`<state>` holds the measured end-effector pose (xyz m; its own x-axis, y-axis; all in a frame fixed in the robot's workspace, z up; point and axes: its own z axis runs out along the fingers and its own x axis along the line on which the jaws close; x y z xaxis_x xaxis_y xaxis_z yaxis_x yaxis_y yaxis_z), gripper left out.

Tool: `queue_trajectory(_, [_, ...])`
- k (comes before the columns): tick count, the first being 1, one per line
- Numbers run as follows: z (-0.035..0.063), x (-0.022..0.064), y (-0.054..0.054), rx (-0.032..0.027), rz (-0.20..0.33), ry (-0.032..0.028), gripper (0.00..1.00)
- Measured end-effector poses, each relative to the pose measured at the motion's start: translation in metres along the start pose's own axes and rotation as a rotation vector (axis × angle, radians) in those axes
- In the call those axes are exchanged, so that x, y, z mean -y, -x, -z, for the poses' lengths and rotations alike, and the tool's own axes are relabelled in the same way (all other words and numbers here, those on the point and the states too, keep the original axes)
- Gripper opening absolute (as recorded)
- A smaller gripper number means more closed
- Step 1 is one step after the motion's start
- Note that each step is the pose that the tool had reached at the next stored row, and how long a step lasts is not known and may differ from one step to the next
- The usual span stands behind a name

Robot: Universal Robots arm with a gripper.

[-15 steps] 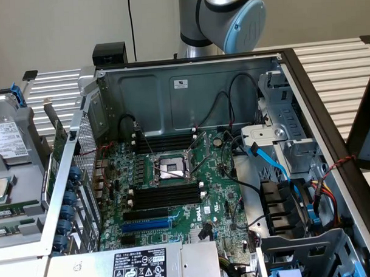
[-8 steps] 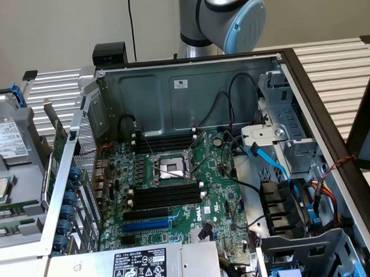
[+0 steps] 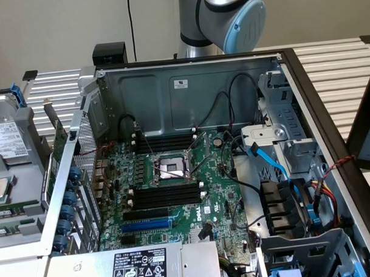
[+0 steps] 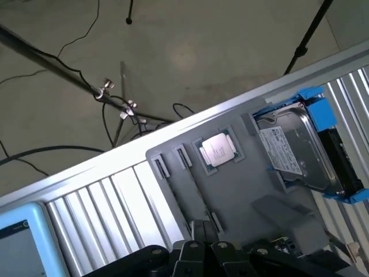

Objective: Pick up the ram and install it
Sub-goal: 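Pick up the ram and move it above insertion slot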

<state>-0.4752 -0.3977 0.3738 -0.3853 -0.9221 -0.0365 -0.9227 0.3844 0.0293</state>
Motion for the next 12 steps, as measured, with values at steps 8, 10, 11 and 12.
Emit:
queue_trajectory(8, [-0.0001,-0.0001,0.0000,-0.0020,0.145,0.0001,0.11])
queue_trajectory(10, [-0.0001,-0.0001,0.0000,-0.0027,0.181,0.0003,0.11])
queue_trajectory(11, [-0.0002,-0.0001,0.0000,-0.0032,0.200,0.0006,0.11])
queue_trajectory(12, [-0.0002,-0.0001,0.0000,-0.0038,0.218,0.0010,0.11])
